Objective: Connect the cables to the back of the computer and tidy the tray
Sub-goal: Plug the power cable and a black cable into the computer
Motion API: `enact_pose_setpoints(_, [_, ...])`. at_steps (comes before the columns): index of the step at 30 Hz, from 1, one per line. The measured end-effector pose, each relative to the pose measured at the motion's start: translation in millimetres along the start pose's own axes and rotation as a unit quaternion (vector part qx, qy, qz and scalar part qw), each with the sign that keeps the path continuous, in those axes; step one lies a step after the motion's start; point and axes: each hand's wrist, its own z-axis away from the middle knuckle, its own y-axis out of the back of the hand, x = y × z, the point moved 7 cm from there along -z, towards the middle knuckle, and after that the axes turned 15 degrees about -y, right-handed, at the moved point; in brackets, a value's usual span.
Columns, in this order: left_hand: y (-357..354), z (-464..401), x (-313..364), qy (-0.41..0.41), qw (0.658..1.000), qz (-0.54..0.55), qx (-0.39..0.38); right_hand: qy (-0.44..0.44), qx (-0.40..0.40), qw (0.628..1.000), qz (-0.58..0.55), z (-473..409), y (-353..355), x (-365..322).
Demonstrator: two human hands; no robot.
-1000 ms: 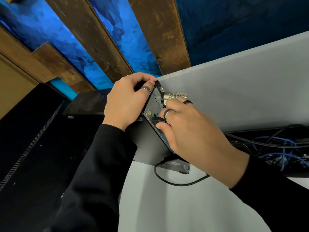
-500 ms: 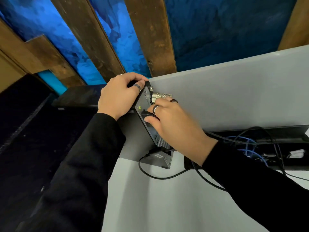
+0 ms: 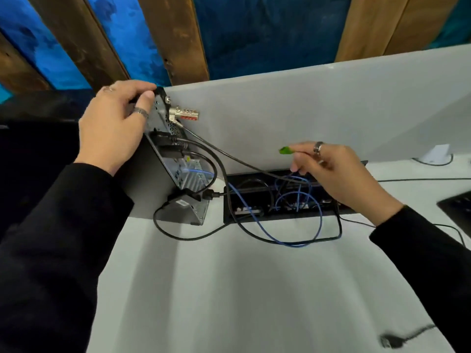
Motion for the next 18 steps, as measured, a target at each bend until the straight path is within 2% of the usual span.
enact_pose_setpoints(5, [-5.3,38.1,28.8,-0.075,0.995,-0.029,0.057,-0.154,-0.011,0.988,0.012,38.9,15.1,119.6])
enact_pose_setpoints(8, [-18.5,61.7,29.5,-0.106,0.992,-0.016,0.063,-0.239,0.023,0.966,0.095,71.0,20.0,189.1])
enact_pose_setpoints(12, [-38.2,83.5,6.7,-0.081,0.996,0.010,0.042,-0.226,0.117,0.913,0.319,101.1,25.9,239.7])
enact_pose_setpoints(18, [-43.0,91.7,29.0,-0.080,0.996,0.026,0.038,-0.197,0.154,0.861,0.444,98.4,34.8,254.0])
